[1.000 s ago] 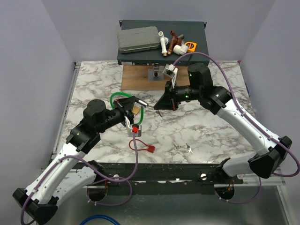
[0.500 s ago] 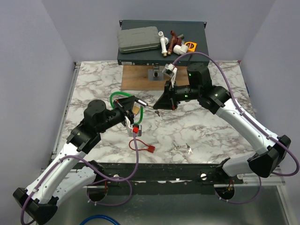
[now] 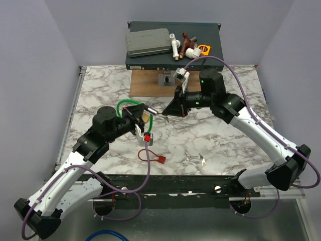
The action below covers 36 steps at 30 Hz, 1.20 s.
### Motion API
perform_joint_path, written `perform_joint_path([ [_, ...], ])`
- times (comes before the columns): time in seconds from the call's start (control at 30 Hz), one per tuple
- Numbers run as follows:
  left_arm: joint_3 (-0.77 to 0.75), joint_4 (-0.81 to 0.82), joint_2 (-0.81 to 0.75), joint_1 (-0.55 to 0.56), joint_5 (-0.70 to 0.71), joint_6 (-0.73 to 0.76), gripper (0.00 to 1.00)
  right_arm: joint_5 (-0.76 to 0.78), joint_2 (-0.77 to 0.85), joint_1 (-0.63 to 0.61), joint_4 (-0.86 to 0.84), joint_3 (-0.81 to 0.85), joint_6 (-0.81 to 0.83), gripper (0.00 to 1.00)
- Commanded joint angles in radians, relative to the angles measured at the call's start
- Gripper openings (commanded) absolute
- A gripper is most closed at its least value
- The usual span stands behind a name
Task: Unlock with the key
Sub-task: Unlock the lock.
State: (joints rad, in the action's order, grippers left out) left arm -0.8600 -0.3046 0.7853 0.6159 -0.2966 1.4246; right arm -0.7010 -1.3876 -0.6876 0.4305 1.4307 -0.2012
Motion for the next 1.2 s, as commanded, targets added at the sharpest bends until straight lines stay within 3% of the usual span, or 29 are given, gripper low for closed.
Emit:
perform_joint_path([
  [0.0, -0.047, -0.016, 0.004, 0.024, -0.012, -0.003, 0.00, 0.044, 0.026, -0.021, -0.095, -0.028, -0.012, 0.01],
  [0.47, -0.115, 0.026, 0.040, 0.049, 0.153, -0.254, 0.00, 0.116, 0.077, -0.021, -0.239, -0.135, -0.077, 0.01],
  [0.87, -0.073, 0.048, 0.034, 0.089, 0.186, -0.158, 0.00, 0.079, 0.076, -0.021, -0.279, -0.147, -0.119, 0.01],
  [1.17, -0.128, 0.042, 0.081, 0.137, 0.186, -0.171, 0.00, 0.073, 0.056, -0.024, -0.337, -0.188, -0.153, 0.01],
])
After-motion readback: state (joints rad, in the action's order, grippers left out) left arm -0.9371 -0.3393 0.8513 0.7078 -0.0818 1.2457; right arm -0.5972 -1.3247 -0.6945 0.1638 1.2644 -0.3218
